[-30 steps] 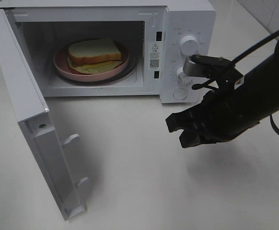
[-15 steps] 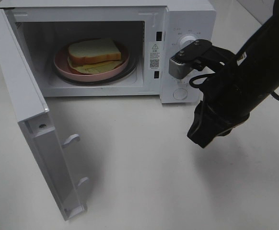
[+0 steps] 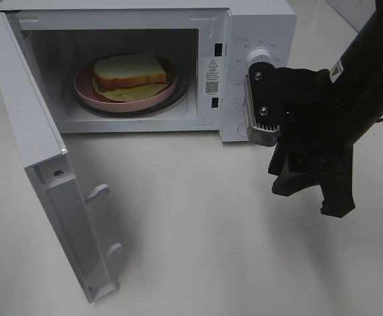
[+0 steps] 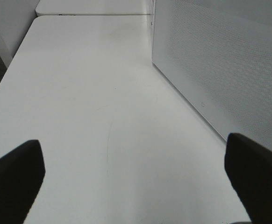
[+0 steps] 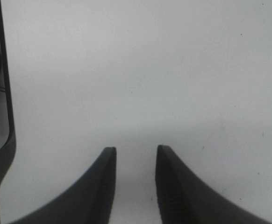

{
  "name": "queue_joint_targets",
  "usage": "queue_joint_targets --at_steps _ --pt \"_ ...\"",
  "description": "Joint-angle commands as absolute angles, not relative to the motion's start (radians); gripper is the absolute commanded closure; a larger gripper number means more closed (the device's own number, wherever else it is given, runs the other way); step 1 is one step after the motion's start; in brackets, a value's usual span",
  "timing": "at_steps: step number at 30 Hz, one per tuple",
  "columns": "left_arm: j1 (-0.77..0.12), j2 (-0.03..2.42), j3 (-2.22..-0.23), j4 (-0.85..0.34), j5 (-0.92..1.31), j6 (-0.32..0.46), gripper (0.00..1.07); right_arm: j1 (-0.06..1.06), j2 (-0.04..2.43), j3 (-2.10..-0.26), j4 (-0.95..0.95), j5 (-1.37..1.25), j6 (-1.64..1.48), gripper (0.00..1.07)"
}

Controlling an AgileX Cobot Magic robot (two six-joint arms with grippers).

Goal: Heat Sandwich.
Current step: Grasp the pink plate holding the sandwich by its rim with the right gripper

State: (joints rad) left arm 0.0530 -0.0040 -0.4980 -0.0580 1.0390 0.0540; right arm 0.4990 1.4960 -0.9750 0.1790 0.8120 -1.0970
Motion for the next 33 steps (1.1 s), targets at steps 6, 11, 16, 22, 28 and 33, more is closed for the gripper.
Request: queue_joint_targets --at_steps 6,11,16,22,28,33 --pt "0.054 -0.025 -0.494 -0.057 1.03 0.048 0.06 0.498 1.487 -0.983 0.14 0.813 -1.113 0.34" --pt "0.054 -0.025 -0.494 -0.057 1.03 0.048 0.06 0.501 1.487 -0.983 0.14 0.797 -1.071 0.12" --pt "0.054 -0.025 -0.494 -0.057 1.03 0.048 0.06 0.502 1.487 -0.983 0.137 0.797 -1.072 0.13" --pt "0.054 -0.025 -0.494 -0.057 1.03 0.048 0.06 0.507 1.487 -0.983 0.135 0.788 -1.08 0.15" --pt "0.054 -0.025 -0.494 -0.057 1.03 0.048 0.06 0.574 1.493 -0.985 0.017 0.741 -1.08 0.18" --pt "0.054 -0.025 -0.494 -0.057 1.03 0.048 0.06 0.614 1.54 -1.046 -0.054 0.721 -1.08 0.19"
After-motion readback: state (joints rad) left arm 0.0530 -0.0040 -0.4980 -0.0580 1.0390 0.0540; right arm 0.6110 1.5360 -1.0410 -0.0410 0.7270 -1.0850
